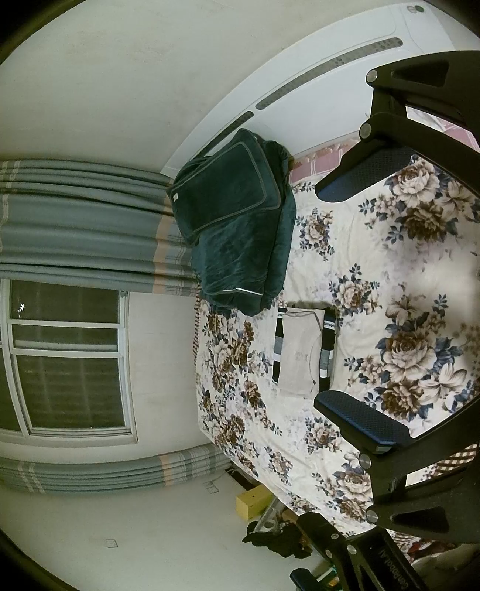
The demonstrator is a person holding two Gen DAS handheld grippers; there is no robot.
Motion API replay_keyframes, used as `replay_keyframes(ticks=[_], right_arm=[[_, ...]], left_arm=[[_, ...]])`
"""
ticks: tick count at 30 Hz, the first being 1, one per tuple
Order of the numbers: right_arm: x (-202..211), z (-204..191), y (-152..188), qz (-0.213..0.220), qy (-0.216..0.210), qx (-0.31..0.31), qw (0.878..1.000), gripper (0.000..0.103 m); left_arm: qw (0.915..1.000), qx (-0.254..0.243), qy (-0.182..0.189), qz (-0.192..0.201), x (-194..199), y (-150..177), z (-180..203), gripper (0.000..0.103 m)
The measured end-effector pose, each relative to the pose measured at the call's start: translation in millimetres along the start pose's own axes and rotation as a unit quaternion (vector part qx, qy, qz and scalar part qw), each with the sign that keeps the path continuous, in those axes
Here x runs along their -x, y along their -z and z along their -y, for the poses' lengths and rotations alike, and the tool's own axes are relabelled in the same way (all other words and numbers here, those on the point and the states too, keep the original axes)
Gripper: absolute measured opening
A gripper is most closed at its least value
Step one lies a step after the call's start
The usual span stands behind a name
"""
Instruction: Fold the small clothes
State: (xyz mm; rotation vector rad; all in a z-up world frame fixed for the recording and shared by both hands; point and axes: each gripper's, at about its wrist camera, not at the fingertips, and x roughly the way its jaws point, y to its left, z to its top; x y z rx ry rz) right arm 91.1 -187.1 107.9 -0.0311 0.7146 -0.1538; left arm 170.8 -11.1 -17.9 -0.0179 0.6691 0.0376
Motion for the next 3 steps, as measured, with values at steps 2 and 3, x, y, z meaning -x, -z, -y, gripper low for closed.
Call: replay_keyframes(ticks=[2, 3], right_arm=[[1.5, -1.4, -1.6, -0.001, -0.001, 0.0, 1.0, 0.103], [1.6, -1.5, -1.0, 0.0, 0.0, -0.001, 1.0, 0.103]], left_arm=[[1.0, -0.001, -0.004, 0.003, 0.6, -0.6, 0.5, 0.103], [1.0, -0.002, -0.005, 0.003, 0.4, -2.2, 1.4, 0.103]])
